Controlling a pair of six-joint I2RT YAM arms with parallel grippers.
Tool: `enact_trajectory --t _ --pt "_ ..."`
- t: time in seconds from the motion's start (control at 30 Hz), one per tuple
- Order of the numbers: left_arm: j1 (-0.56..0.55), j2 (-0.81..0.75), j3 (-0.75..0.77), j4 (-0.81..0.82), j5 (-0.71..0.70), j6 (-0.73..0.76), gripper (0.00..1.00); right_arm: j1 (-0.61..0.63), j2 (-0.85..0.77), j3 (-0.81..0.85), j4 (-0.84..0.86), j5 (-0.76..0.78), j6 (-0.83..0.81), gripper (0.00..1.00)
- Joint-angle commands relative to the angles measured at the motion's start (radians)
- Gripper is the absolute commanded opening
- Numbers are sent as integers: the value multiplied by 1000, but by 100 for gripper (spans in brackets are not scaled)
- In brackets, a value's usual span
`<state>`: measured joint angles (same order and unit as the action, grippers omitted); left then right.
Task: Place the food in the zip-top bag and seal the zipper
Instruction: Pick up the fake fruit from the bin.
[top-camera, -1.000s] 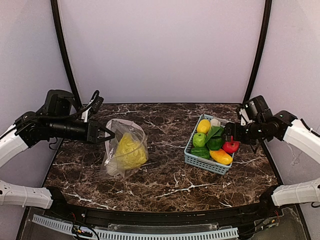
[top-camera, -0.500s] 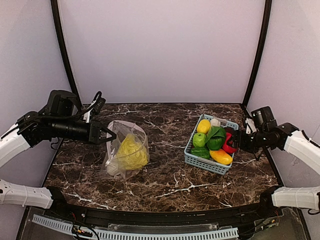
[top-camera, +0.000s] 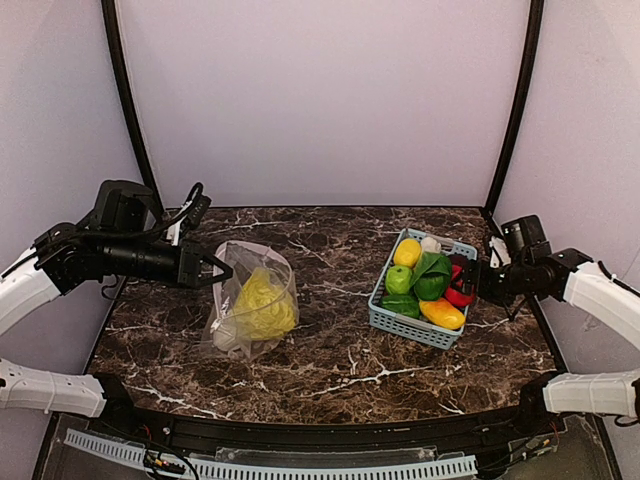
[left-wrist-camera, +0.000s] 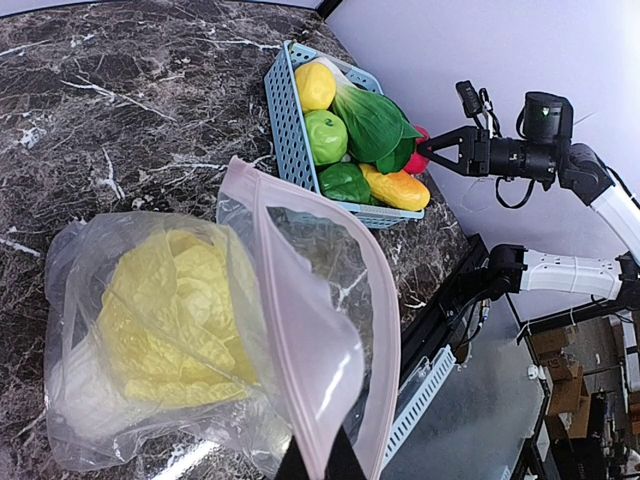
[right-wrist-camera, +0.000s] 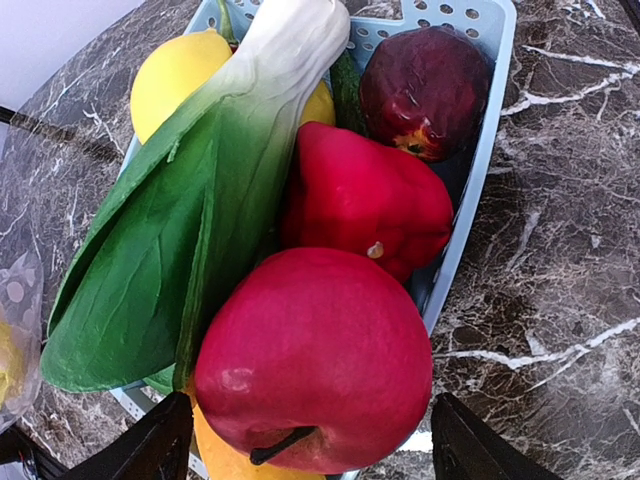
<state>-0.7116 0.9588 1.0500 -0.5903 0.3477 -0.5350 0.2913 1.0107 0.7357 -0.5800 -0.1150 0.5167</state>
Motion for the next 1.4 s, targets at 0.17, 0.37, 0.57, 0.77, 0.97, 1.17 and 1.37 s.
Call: enact_trajectory --t 0.17,0.37,0.57,0.77,0.97,1.17,1.37 --pt "1 -17 -10 0 6 -4 1 -10 15 -11 49 30 -13 76" --pt "1 -25 -8 2 3 -12 1 -9 39 -16 61 27 -19 74" --pt "1 -32 -15 4 2 -18 1 -9 54 -21 78 19 -20 76" --pt "1 -36 -23 4 5 -20 1 -9 72 -20 88 21 -19 73" --pt "2 -39 -21 0 7 -17 1 -9 41 4 66 21 -18 69" --pt "1 -47 -29 2 4 -17 1 -9 -48 51 -24 39 -21 67" --pt "2 -49 -41 15 15 -20 1 -8 -128 113 -101 25 -38 66"
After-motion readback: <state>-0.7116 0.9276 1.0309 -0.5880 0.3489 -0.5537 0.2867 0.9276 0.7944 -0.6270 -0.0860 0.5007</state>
